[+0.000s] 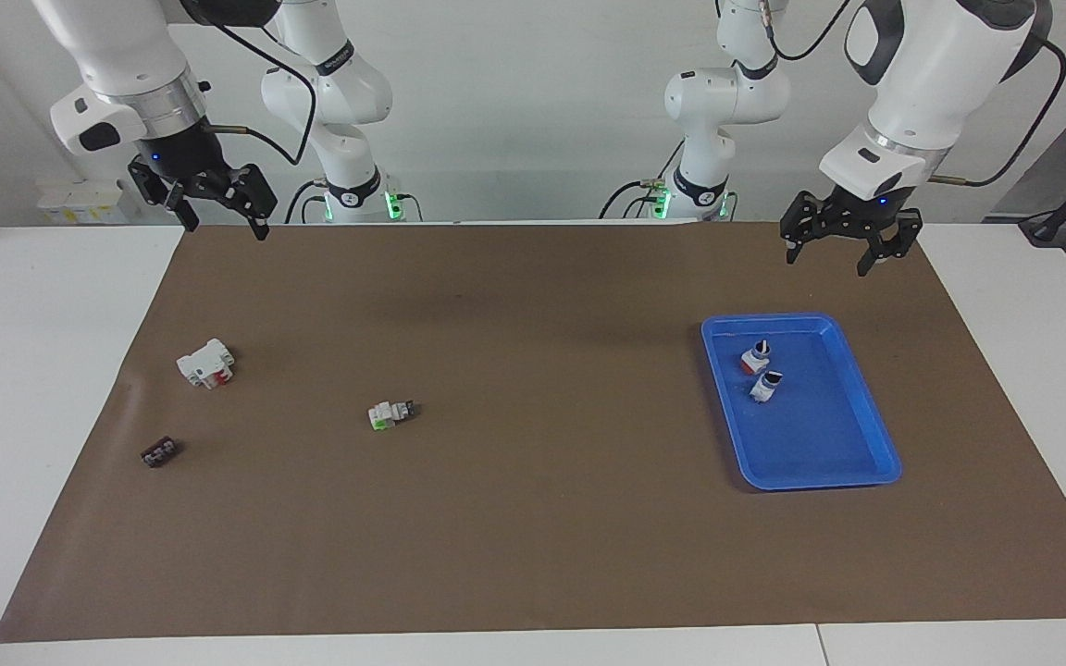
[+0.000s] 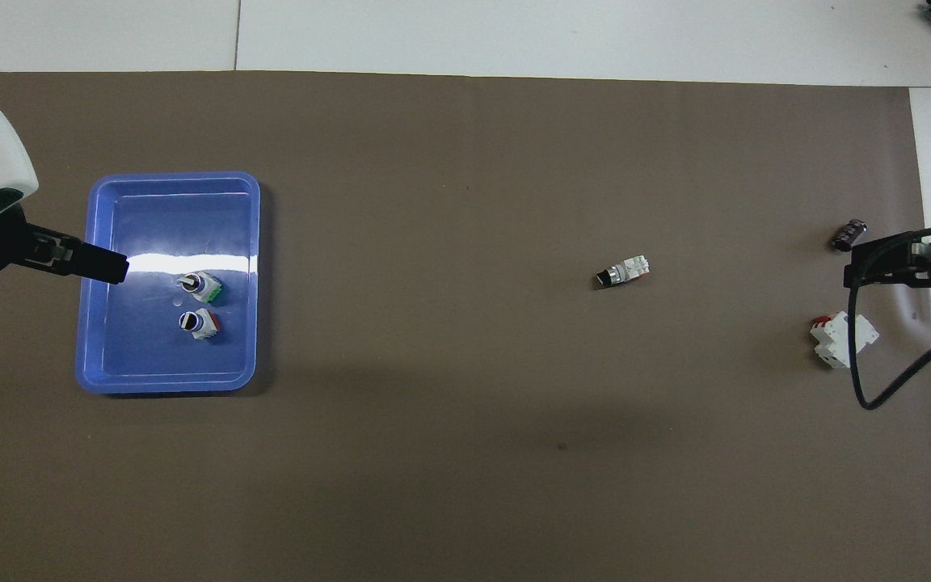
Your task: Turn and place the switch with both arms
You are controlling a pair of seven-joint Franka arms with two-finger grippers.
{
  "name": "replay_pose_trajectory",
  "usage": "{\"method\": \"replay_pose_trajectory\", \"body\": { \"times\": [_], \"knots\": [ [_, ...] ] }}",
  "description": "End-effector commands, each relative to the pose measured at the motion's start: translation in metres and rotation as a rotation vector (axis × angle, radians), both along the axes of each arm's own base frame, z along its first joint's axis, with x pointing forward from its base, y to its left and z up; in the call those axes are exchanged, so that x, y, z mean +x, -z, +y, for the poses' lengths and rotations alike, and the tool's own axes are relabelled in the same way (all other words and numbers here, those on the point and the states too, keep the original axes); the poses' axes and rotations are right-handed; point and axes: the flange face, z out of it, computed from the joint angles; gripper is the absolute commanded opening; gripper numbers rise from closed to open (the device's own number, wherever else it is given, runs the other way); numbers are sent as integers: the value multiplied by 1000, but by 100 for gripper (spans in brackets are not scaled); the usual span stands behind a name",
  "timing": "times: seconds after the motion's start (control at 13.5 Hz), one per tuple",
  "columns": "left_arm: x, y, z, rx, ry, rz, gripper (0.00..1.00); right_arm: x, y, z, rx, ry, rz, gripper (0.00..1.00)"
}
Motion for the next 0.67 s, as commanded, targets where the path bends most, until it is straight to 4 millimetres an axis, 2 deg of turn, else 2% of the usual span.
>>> {"method": "replay_pose_trajectory", "body": {
  "times": [0.0, 0.37, 0.59],
  "knots": [
    [10, -14, -3, -13, -21, 26, 100, -8, -2, 5, 17, -21, 0, 100],
    [-2, -27, 14, -2, -92, 30, 100, -8, -2, 5, 17, -21, 0, 100],
    [-10, -25, 15, 2, -116, 60, 100, -8, -2, 5, 17, -21, 0, 100]
  ]
}}
